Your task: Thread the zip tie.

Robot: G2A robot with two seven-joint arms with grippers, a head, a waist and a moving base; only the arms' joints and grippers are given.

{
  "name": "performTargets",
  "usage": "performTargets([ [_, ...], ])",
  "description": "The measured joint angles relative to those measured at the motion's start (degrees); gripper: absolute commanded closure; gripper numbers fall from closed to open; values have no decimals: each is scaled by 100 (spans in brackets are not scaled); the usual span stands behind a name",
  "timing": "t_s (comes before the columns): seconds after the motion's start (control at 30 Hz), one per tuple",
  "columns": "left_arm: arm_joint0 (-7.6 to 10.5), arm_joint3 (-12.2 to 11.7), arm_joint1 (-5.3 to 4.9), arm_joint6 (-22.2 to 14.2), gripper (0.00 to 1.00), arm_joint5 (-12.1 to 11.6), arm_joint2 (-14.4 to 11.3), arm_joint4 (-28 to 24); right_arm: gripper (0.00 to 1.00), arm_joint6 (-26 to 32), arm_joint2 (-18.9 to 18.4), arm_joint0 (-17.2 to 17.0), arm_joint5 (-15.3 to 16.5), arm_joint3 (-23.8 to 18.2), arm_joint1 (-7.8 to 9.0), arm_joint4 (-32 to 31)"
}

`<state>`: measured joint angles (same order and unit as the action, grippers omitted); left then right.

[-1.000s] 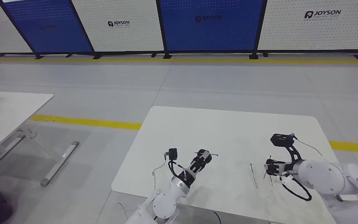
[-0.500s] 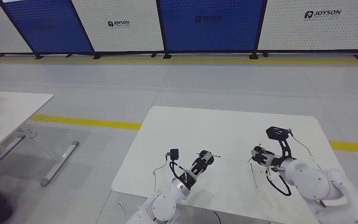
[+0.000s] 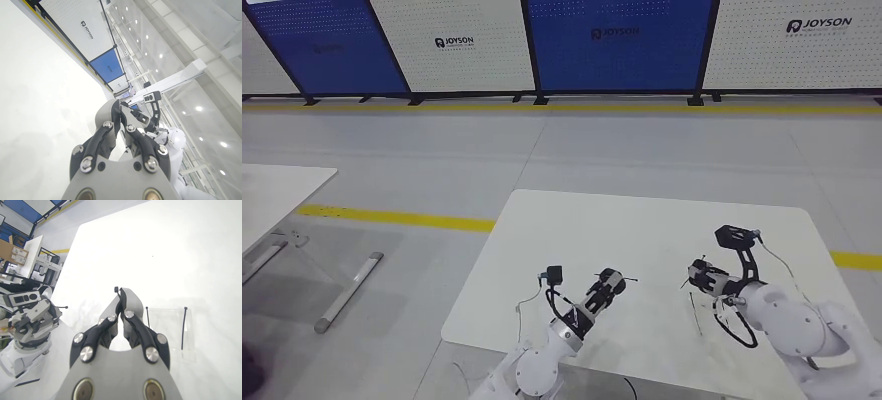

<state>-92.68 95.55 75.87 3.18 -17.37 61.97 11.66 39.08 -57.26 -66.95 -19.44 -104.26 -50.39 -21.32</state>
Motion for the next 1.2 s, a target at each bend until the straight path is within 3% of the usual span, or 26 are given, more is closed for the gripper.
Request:
performTargets([
  [0.1,2,-43,16,349,100,32,-111,423,100,-639,174,-85,141,25,-112,233],
  [0.27,137,-224,56,601,100,206,-332,813,100,-1470,631,-20,439,181,-347,541],
  [0.73,169,-276,70,648,100,258,-370,758,100,-1519,678,3,426,217,-373,555],
  [0.93,272,-465,108,1053,100,576,-469,1075,100,-1943,612,-164,793,246,-437,668],
  [1.2,358,-547,145,1140,100,653,-568,991,100,-2009,650,-168,659,232,-481,503],
])
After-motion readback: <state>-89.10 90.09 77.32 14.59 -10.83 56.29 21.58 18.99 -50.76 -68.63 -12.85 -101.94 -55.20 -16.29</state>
